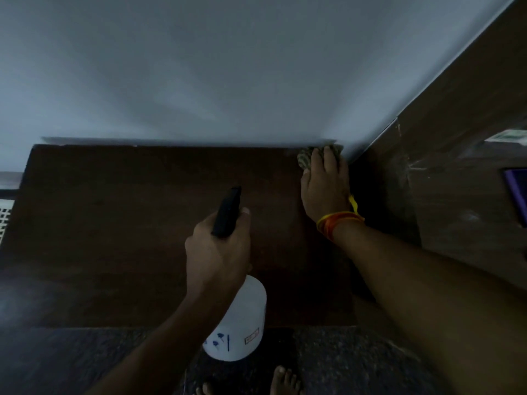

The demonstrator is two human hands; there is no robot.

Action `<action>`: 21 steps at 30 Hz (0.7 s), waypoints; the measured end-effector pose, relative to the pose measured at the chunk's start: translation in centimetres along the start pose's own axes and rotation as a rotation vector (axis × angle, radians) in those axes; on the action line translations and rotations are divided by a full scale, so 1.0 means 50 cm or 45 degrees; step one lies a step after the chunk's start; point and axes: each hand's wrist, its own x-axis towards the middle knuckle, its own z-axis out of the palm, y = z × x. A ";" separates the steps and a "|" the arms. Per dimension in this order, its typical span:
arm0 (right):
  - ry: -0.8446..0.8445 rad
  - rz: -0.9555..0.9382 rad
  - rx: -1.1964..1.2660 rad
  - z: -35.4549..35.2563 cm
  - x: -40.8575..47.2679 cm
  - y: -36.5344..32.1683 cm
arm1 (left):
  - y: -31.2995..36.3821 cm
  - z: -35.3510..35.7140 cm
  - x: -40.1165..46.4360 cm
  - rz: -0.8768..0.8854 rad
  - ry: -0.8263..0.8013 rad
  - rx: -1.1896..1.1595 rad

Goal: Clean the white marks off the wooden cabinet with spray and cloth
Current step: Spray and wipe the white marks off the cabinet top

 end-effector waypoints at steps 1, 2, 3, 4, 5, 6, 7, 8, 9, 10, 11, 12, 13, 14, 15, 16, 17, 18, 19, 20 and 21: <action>0.017 0.021 0.005 -0.002 0.010 -0.005 | 0.000 0.001 0.002 0.005 0.006 -0.001; 0.035 0.050 0.011 -0.007 0.014 -0.012 | 0.000 0.002 0.004 0.005 0.012 -0.002; 0.047 0.086 0.023 -0.011 0.012 -0.020 | 0.000 0.002 0.006 0.004 0.015 0.001; 0.053 0.097 0.018 -0.015 0.007 -0.029 | 0.000 0.003 0.007 0.000 0.016 0.002; 0.029 0.065 0.001 -0.016 0.002 -0.043 | 0.000 0.004 0.008 -0.006 0.011 0.005; -0.018 -0.005 -0.013 -0.015 -0.003 -0.060 | 0.000 0.006 0.009 -0.014 0.002 0.011; -0.053 -0.080 -0.010 -0.012 -0.009 -0.079 | 0.000 0.009 0.009 -0.018 -0.010 0.019; -0.062 -0.134 0.008 -0.009 -0.015 -0.100 | 0.001 0.010 0.008 -0.017 -0.021 0.023; -0.042 -0.147 0.050 -0.007 -0.018 -0.118 | 0.001 0.012 0.007 -0.014 -0.027 0.026; -0.026 -0.137 0.091 -0.010 -0.020 -0.129 | 0.002 0.012 0.006 -0.014 -0.029 0.031; -0.025 -0.132 0.121 -0.013 -0.022 -0.132 | 0.003 0.012 0.005 -0.014 -0.024 0.039; -0.036 -0.148 0.125 -0.016 -0.023 -0.123 | 0.004 0.010 0.003 -0.014 -0.019 0.047; -0.037 -0.170 0.103 -0.016 -0.020 -0.107 | 0.006 0.007 0.001 -0.013 -0.016 0.049; -0.033 -0.169 0.073 -0.018 -0.013 -0.085 | 0.006 0.004 -0.001 -0.011 -0.014 0.046; -0.024 -0.136 0.051 -0.020 -0.002 -0.061 | 0.007 0.000 -0.004 -0.006 -0.016 0.044; -0.017 -0.093 0.034 -0.024 0.009 -0.036 | 0.008 -0.002 -0.006 0.005 -0.022 0.047; -0.013 -0.071 0.021 -0.027 0.018 -0.014 | 0.008 -0.003 -0.007 0.015 -0.027 0.048; -0.017 -0.075 0.010 -0.028 0.022 0.002 | 0.007 -0.006 -0.009 0.019 -0.030 0.047; -0.026 -0.088 0.010 -0.027 0.022 0.012 | 0.005 -0.007 -0.010 0.017 -0.034 0.045; -0.033 -0.089 0.024 -0.028 0.016 0.017 | 0.003 -0.008 -0.012 0.010 -0.038 0.039; -0.027 -0.072 0.044 -0.029 0.003 0.016 | 0.000 -0.009 -0.015 0.005 -0.042 0.032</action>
